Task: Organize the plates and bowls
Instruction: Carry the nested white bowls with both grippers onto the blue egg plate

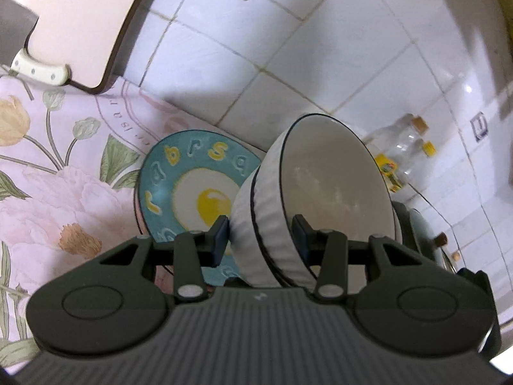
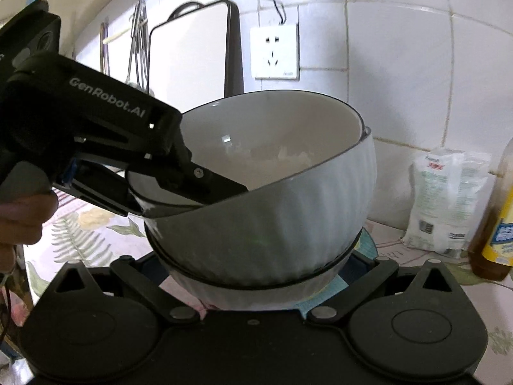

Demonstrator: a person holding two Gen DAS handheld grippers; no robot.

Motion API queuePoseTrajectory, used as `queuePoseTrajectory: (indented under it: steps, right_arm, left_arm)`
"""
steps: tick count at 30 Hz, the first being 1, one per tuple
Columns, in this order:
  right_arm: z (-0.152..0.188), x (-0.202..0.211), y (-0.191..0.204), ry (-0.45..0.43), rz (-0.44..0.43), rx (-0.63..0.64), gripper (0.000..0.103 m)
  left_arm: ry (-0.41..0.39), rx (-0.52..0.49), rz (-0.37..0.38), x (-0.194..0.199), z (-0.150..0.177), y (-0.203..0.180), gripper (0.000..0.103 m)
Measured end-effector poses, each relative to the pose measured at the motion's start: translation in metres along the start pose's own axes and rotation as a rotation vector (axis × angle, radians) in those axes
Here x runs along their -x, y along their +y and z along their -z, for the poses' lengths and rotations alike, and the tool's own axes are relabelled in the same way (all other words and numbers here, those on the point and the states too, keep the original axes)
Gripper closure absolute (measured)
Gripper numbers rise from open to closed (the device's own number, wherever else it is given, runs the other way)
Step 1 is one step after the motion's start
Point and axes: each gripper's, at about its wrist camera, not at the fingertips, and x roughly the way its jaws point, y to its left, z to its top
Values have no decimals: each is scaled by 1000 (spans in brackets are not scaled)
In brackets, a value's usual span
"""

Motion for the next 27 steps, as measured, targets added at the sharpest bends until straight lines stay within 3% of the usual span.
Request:
queuePoseTrajectory:
  steps: [5,12,20,27]
  right_arm:
    - [0,-30,-12,51,-24,-28,0]
    - [2,-59,-25,89,-35,-24,0]
    - [-3,-76,-34,148,-57,-39,0]
    - [-2,-77,-28,147,-44,-22,0]
  left_arm:
    - [-3,24,-48,-23,-6,18,61]
    - [7,44,-52,-48,-13,38,60]
    - [17,61,-73,-65,-13,45,60]
    - [4,86,-67,-64,-13,49,60]
